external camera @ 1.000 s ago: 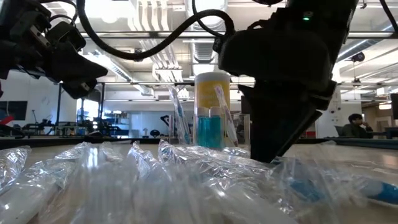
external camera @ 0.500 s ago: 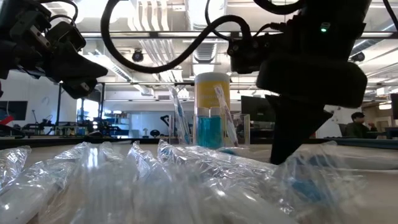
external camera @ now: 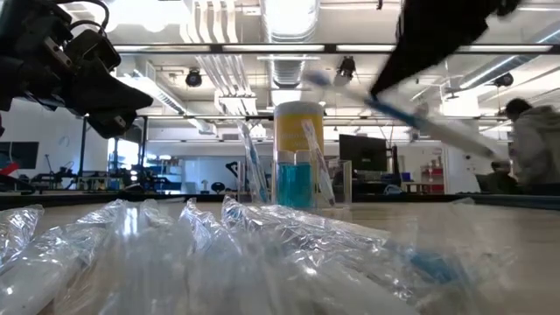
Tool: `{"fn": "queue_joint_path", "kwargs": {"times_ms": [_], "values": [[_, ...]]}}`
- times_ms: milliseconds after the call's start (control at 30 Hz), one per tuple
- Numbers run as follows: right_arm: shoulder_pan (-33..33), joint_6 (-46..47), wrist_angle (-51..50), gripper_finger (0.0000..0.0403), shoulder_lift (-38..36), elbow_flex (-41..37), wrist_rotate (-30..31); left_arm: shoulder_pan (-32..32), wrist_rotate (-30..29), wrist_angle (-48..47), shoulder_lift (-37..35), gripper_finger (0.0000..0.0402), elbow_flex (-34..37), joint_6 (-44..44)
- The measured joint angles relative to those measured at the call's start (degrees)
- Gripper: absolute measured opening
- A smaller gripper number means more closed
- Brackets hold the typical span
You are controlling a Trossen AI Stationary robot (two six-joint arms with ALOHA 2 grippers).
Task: Pick & Place toothbrushing station
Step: Put the blue toothbrush into the transparent organizer
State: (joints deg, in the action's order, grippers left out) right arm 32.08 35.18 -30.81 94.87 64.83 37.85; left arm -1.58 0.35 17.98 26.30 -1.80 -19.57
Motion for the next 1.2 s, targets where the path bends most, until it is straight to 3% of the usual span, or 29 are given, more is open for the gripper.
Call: {"fn": "queue_joint_path", "kwargs": {"times_ms": [267, 367, 533, 667, 867, 1000, 1200], "values": [[-0.50, -25.12, 46.44, 0.0007, -17.12, -23.62, -2.18, 0.00, -0.97, 0.49, -0.02, 0.0014, 0.00, 1.48], [-1.57, -32.76, 62.48, 0.0007, -19.80, -31.09, -3.80, 0.00, -1.02, 0.55, -0.02, 0.0014, 0.00, 1.91], [-4.32, -38.47, 80.22, 0.0007, -20.64, -39.95, -5.55, 0.00, -1.56, 1.47, -0.02, 0.0014, 0.00, 4.08], [-8.37, -40.42, 87.76, 0.0008, -19.10, -43.54, -9.50, -0.01, -1.96, 3.23, 0.00, 0.0010, 0.00, 6.33], [-14.92, -38.21, 95.56, 0.0008, -16.24, -44.43, -24.41, -1.18, -1.57, 8.70, 1.41, 0.0018, -0.04, 11.30], [-18.45, -39.56, 98.23, 0.0008, -14.46, -42.02, -32.38, -2.40, -1.49, 9.70, 3.91, 0.0043, -2.01, 12.00], [-22.87, -40.47, 97.47, 0.0008, -7.11, -36.60, -39.49, -3.50, -3.77, 9.55, 10.22, 0.0104, -7.17, 9.40]]}}
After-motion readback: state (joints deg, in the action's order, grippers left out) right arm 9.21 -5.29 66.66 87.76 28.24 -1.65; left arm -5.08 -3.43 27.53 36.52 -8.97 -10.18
